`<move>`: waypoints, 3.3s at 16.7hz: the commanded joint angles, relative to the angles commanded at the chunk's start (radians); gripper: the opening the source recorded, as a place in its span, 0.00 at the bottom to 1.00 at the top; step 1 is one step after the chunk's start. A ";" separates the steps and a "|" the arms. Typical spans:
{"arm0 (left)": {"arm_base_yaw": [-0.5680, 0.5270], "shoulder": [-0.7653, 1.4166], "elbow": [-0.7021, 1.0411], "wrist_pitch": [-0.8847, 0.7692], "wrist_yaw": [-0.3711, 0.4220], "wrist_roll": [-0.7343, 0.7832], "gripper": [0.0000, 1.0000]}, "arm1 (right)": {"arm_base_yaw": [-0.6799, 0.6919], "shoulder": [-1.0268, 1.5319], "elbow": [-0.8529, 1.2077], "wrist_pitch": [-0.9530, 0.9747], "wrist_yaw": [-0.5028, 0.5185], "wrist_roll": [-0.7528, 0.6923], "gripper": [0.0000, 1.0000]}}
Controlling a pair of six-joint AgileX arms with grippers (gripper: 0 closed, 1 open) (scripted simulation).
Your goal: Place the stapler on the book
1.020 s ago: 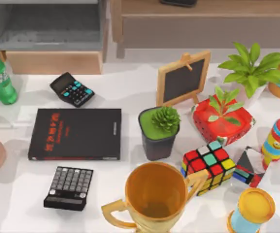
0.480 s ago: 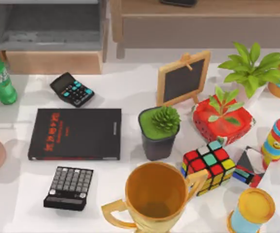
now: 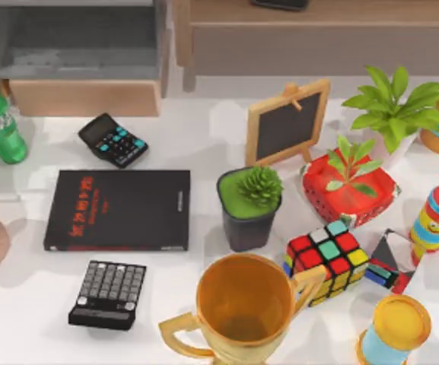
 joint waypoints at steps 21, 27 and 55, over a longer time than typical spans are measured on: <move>0.073 0.292 0.262 -0.199 -0.178 -0.010 1.00 | 0.000 0.000 0.000 0.000 0.000 0.000 1.00; 0.076 0.265 0.127 -0.090 -0.174 -0.002 1.00 | 0.000 0.000 0.000 0.000 0.000 0.000 1.00; 0.059 0.402 0.073 0.107 -0.181 -0.023 0.00 | 0.000 0.000 0.000 0.000 0.000 0.000 1.00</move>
